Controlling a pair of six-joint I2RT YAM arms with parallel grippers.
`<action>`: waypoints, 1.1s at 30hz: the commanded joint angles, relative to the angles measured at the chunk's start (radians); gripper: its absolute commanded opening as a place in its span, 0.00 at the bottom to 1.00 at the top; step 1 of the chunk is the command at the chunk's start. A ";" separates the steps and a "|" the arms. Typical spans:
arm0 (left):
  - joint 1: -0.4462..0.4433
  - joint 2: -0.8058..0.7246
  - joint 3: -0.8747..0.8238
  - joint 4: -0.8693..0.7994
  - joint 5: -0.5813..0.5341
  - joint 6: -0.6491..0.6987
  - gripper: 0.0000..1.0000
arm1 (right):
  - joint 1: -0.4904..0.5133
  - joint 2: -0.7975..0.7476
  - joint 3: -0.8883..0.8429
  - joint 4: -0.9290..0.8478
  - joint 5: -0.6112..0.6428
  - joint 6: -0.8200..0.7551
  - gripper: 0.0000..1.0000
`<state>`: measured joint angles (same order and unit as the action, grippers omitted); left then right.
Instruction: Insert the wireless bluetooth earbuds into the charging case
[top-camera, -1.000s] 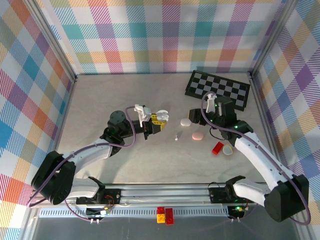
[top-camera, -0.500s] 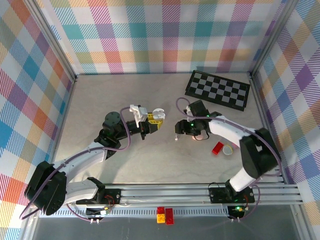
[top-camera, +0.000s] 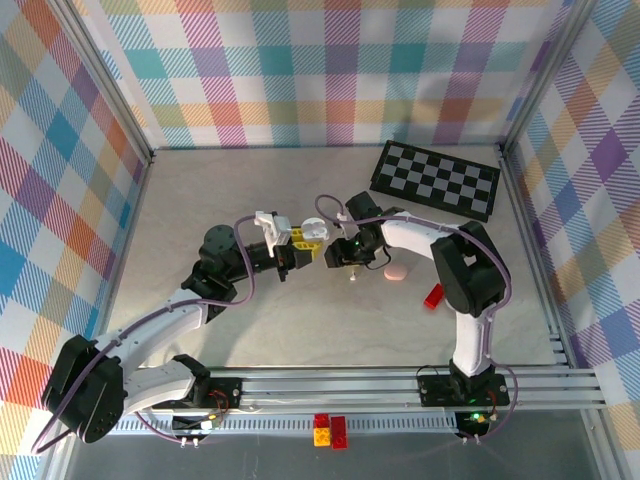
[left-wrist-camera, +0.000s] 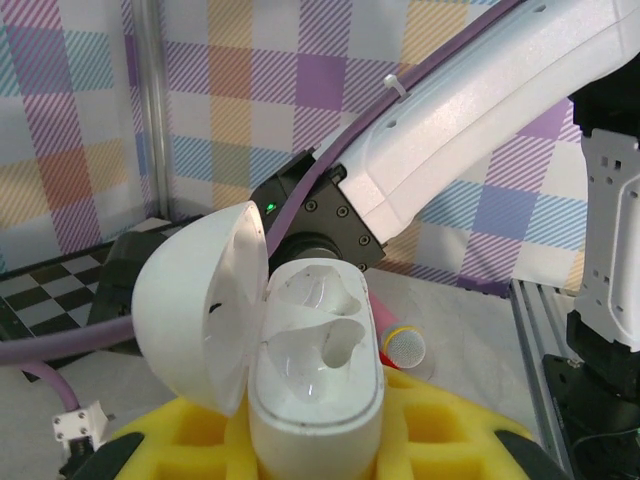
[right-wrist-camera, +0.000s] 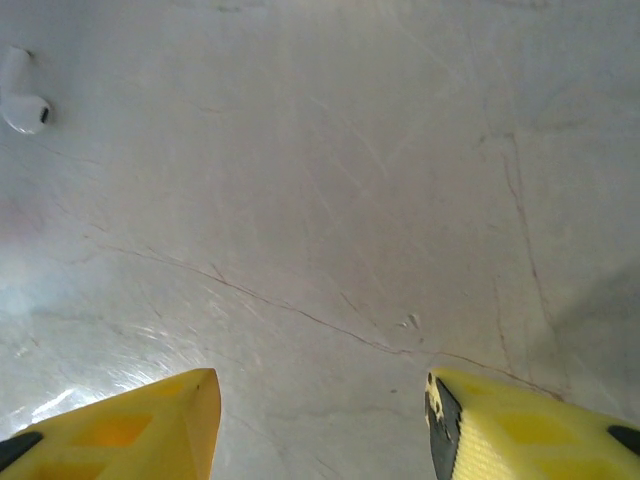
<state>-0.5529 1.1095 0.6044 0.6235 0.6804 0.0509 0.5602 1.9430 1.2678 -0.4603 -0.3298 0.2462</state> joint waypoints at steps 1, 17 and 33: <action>0.010 -0.009 -0.005 -0.010 -0.004 0.032 0.00 | -0.012 -0.006 -0.014 -0.039 0.003 -0.048 0.56; 0.011 0.028 0.006 -0.011 -0.148 0.012 0.00 | -0.014 -0.180 -0.237 -0.028 0.007 0.010 0.56; 0.136 -0.011 -0.173 0.254 -0.232 -0.098 0.00 | 0.087 -0.195 -0.023 -0.341 0.338 -0.003 0.56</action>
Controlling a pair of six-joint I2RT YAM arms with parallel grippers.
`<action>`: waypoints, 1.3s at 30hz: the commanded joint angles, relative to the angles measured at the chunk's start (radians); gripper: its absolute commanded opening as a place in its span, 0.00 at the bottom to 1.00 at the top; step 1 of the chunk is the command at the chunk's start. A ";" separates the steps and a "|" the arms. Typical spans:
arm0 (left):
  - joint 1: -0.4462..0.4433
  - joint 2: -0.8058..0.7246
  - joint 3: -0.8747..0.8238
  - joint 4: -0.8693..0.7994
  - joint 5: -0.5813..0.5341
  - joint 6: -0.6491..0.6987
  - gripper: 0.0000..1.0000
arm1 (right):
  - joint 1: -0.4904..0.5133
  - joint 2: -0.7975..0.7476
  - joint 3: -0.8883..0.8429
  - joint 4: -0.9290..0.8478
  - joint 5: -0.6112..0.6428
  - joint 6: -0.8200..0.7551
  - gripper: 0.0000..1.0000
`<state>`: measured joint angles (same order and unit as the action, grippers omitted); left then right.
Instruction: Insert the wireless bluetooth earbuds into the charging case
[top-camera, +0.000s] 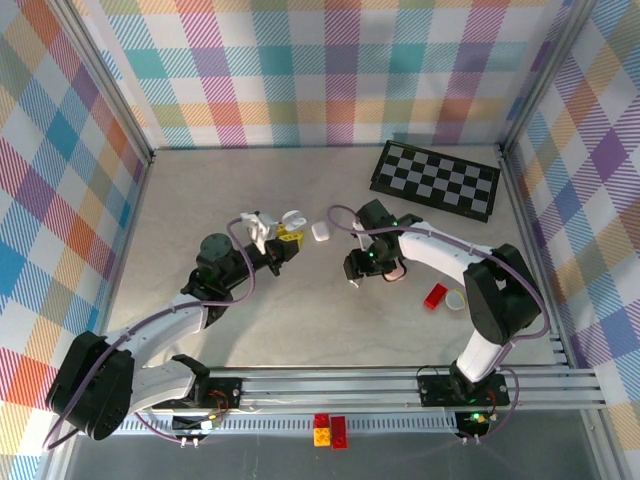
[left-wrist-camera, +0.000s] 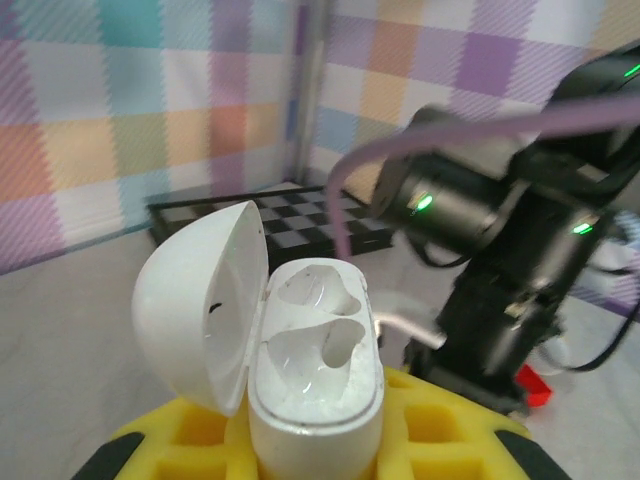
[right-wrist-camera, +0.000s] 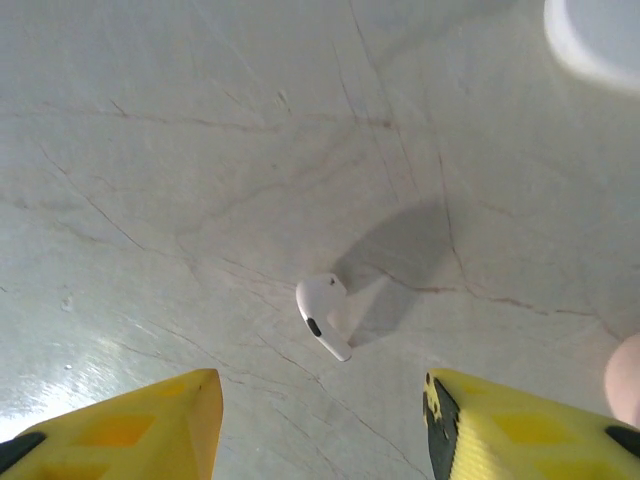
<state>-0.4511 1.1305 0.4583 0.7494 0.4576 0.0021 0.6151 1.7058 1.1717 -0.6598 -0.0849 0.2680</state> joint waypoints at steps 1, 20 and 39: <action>0.048 -0.042 -0.039 0.133 -0.001 -0.053 0.00 | 0.044 0.064 0.114 -0.183 0.111 -0.029 0.56; 0.120 -0.136 -0.122 0.054 0.063 -0.029 0.00 | 0.115 0.483 0.612 -0.633 0.188 -0.114 0.50; 0.120 -0.162 -0.089 -0.042 0.119 0.013 0.00 | 0.115 0.611 0.682 -0.675 0.169 -0.108 0.33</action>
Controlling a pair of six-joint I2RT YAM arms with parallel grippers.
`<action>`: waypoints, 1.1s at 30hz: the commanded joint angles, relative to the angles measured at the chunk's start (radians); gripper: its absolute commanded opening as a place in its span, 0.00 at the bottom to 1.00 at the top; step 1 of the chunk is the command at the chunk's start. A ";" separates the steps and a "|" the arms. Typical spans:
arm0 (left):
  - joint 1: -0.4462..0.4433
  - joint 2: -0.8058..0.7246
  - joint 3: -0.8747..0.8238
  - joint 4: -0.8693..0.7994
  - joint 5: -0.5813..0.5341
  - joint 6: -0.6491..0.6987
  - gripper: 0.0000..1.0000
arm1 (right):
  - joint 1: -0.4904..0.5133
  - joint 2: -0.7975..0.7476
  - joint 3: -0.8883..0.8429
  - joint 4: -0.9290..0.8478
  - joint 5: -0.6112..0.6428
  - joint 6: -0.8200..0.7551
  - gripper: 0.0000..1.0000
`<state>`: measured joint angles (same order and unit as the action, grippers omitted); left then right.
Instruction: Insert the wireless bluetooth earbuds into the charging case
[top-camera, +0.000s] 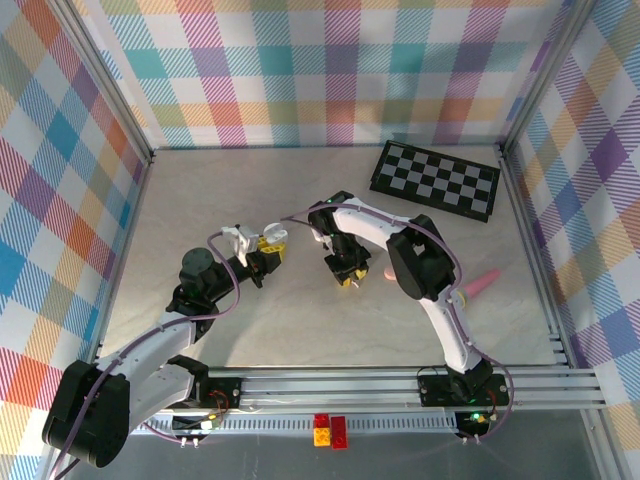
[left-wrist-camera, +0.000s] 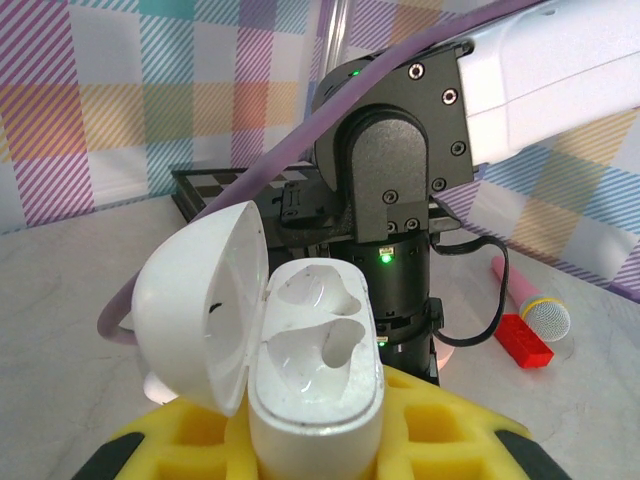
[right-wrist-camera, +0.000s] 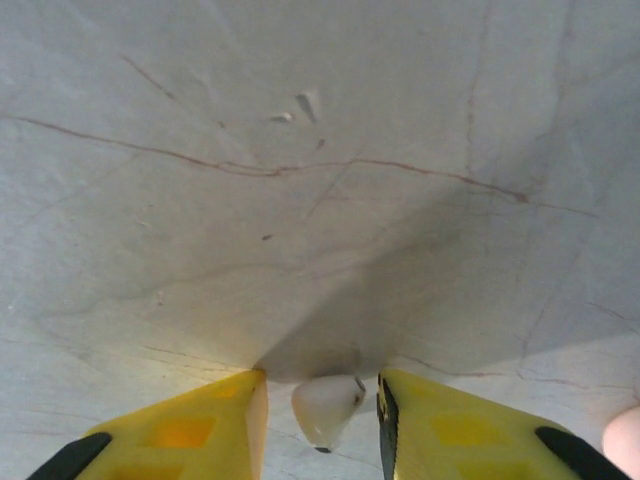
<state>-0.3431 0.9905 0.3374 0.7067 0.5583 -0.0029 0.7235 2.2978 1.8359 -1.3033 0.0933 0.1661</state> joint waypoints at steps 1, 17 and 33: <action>0.012 -0.021 0.032 -0.003 0.019 0.018 0.00 | 0.007 0.020 0.016 -0.028 -0.010 -0.005 0.31; 0.012 -0.005 0.055 -0.015 0.043 0.008 0.00 | 0.005 -0.052 -0.075 0.058 0.003 0.004 0.23; -0.056 0.058 0.078 0.068 -0.087 0.047 0.00 | -0.065 -0.395 -0.336 0.359 -0.165 0.076 0.22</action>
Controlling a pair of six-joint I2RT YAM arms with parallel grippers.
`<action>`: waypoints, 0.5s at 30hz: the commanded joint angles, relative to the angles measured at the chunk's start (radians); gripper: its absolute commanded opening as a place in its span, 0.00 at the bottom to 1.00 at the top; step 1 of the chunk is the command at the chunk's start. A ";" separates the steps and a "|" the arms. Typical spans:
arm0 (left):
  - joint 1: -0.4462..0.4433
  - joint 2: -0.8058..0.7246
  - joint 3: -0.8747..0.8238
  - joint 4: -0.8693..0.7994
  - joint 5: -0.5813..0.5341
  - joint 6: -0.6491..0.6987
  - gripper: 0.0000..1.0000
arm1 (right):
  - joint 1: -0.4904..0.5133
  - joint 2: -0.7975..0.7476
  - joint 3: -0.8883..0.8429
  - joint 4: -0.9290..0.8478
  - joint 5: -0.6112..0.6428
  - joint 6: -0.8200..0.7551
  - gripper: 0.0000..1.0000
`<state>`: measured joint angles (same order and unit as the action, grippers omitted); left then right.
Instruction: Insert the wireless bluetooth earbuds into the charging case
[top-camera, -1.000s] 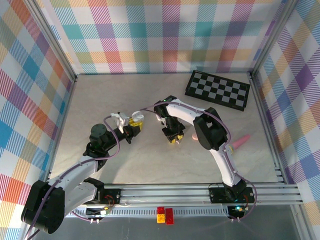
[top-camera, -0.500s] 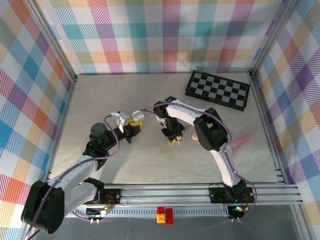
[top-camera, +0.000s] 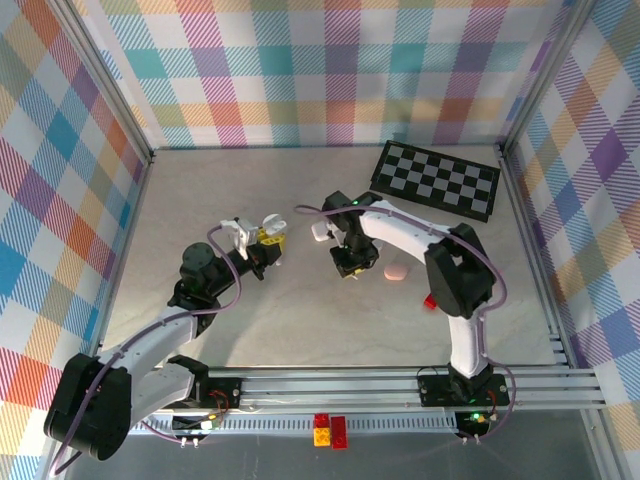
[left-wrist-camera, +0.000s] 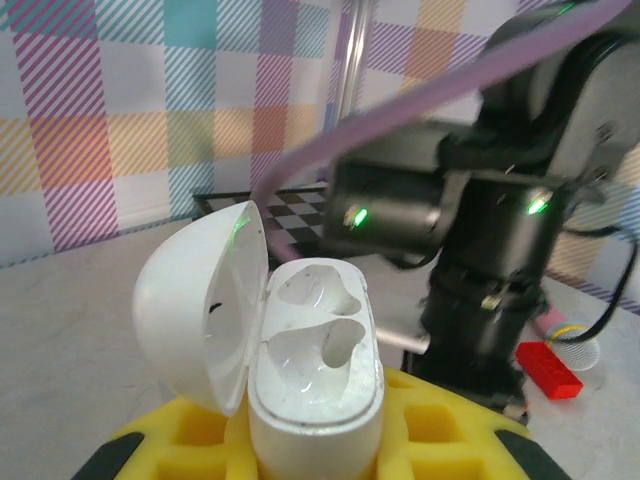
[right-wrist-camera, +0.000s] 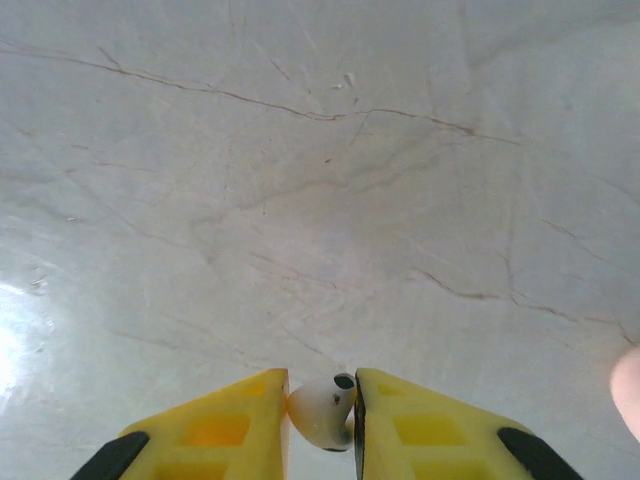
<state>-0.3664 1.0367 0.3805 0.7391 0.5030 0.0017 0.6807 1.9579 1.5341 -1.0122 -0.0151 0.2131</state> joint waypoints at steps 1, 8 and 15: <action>-0.051 0.017 0.035 0.038 -0.055 0.059 0.00 | -0.031 -0.074 -0.051 0.083 -0.069 0.029 0.22; -0.149 0.092 0.099 -0.017 -0.111 0.140 0.00 | -0.095 -0.197 -0.143 0.194 -0.169 0.062 0.21; -0.223 0.214 0.147 0.040 -0.143 0.161 0.00 | -0.147 -0.314 -0.211 0.275 -0.263 0.093 0.21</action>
<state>-0.5591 1.2217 0.4934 0.7208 0.3862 0.1280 0.5468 1.6989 1.3373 -0.7948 -0.2012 0.2771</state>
